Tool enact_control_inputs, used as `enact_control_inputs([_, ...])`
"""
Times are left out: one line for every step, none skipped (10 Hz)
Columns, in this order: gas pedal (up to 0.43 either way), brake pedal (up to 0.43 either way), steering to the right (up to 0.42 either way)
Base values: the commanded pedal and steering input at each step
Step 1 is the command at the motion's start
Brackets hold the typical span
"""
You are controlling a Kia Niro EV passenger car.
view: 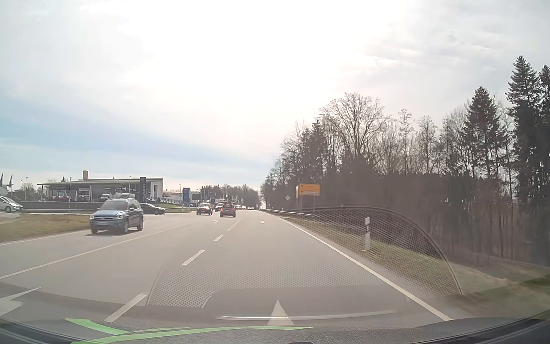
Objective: Follow the waypoints while adhering to traffic rules and regulations
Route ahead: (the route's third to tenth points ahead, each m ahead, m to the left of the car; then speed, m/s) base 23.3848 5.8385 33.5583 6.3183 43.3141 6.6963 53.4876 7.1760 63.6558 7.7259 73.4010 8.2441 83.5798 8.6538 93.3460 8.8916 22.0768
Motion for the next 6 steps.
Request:
enact_control_inputs([0.248, 0.0, -0.005])
enact_control_inputs([0.248, 0.0, -0.005])
enact_control_inputs([0.248, 0.0, -0.006])
enact_control_inputs([0.248, 0.0, -0.006])
enact_control_inputs([0.248, 0.0, -0.006])
enact_control_inputs([0.248, 0.0, -0.007])
